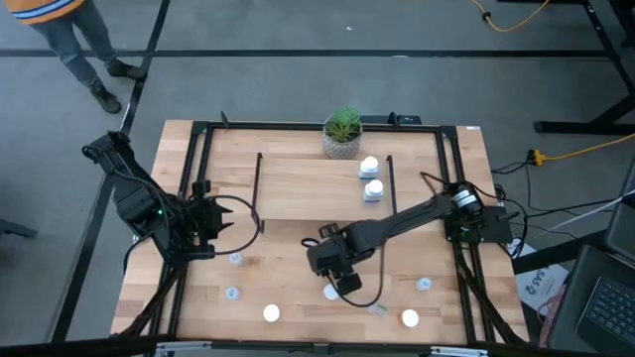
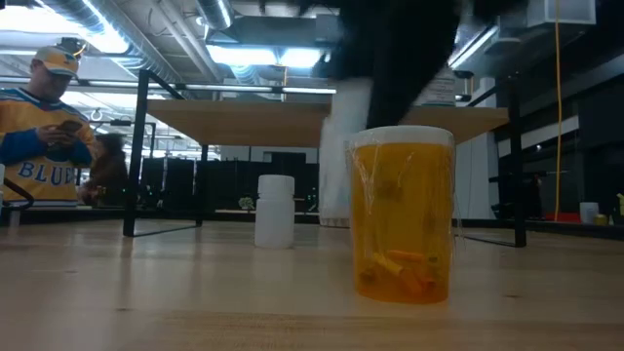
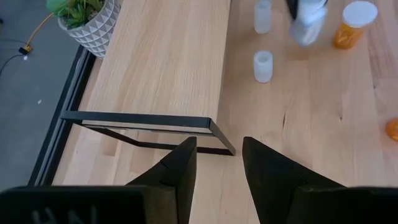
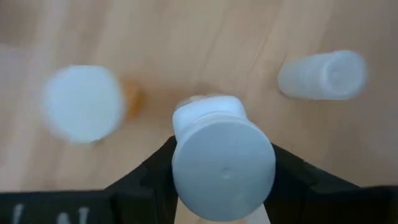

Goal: Pick and place medicine bottles onto shelf by color
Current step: Put the white medicine bottle on the shelf aligned with the other white medicine bottle

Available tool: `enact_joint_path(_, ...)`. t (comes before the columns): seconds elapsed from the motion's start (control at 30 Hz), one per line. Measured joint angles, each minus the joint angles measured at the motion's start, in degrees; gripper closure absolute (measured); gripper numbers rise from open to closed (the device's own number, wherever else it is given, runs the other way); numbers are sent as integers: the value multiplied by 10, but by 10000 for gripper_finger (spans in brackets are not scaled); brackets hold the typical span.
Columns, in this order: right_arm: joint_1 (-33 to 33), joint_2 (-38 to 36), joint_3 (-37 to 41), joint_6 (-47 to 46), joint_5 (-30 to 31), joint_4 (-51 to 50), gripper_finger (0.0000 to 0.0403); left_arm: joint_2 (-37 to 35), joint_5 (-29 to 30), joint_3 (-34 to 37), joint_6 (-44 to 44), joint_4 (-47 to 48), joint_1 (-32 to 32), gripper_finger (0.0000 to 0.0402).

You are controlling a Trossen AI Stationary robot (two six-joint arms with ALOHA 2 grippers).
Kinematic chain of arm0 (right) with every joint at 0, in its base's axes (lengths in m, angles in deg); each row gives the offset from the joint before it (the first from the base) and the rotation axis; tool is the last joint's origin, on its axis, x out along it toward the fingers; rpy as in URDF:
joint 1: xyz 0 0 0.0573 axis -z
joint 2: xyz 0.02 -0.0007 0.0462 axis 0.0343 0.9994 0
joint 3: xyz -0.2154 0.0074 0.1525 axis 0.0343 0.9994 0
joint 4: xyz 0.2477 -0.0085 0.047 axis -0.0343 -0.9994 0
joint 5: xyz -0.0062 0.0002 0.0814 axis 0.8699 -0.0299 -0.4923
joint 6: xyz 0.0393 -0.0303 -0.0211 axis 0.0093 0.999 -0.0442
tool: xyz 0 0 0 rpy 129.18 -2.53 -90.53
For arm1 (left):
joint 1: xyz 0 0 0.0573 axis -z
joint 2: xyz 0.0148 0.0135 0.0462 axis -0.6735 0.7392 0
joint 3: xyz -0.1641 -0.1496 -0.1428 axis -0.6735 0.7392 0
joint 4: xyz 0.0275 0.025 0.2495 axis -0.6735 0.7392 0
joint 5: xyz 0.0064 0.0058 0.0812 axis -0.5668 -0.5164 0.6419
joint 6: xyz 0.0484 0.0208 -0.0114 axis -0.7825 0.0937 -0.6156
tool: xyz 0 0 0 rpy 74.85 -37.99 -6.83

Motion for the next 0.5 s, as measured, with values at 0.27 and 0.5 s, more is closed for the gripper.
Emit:
enact_joint_path(0.27, -23, -43, -179, -76, 49, -246, 230, 0, 1, 0, 0, 0, 0, 278)
enact_joint_path(0.5, -49, -116, -232, -123, 119, -335, 230, 0, 2, 0, 0, 0, 0, 278)
